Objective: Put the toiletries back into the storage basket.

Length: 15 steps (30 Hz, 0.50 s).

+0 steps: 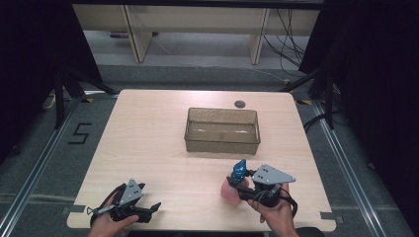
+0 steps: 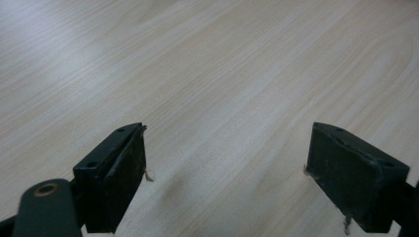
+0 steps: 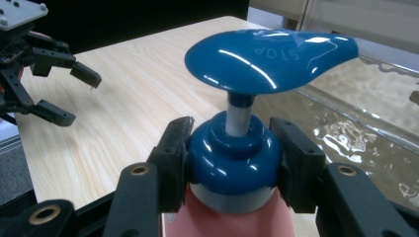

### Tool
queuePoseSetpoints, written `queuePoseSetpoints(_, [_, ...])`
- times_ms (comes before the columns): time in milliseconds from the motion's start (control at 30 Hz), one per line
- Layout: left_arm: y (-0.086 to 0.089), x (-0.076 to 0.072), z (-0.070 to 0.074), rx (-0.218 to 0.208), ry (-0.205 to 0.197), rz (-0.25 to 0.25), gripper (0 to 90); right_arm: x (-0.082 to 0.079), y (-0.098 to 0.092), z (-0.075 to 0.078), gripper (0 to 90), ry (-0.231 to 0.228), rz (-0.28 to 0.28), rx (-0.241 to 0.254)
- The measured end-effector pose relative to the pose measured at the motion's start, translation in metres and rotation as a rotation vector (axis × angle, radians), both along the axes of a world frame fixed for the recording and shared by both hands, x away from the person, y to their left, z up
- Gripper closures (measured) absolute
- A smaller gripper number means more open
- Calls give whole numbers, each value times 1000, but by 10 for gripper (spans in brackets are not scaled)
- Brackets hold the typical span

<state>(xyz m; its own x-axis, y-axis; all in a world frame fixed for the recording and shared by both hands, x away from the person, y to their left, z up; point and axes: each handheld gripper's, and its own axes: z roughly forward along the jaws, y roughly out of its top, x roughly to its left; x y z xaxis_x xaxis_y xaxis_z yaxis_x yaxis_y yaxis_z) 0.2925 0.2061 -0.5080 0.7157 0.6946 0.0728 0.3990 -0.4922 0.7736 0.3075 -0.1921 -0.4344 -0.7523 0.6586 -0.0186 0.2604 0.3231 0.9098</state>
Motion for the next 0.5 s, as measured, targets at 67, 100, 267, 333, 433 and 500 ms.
queuePoseSetpoints(67, [2,0,1,36,-8,5,150,1,0,2,535,6,1,7])
queuePoseSetpoints(100, [1,0,0,0,-6,5,150,3,0,3,535,-2,0,11])
queuePoseSetpoints(267, [2,0,1,36,0,10,150,7,0,8,535,6,-5,20])
queuePoseSetpoints(333, [2,1,1,17,-10,1,150,10,-1,11,535,4,-5,27])
queuePoseSetpoints(433, [4,1,1,51,-9,-2,150,14,-2,15,535,-8,-8,19])
queuePoseSetpoints(500, [2,1,-1,19,-12,13,150,15,-2,18,535,13,-9,22])
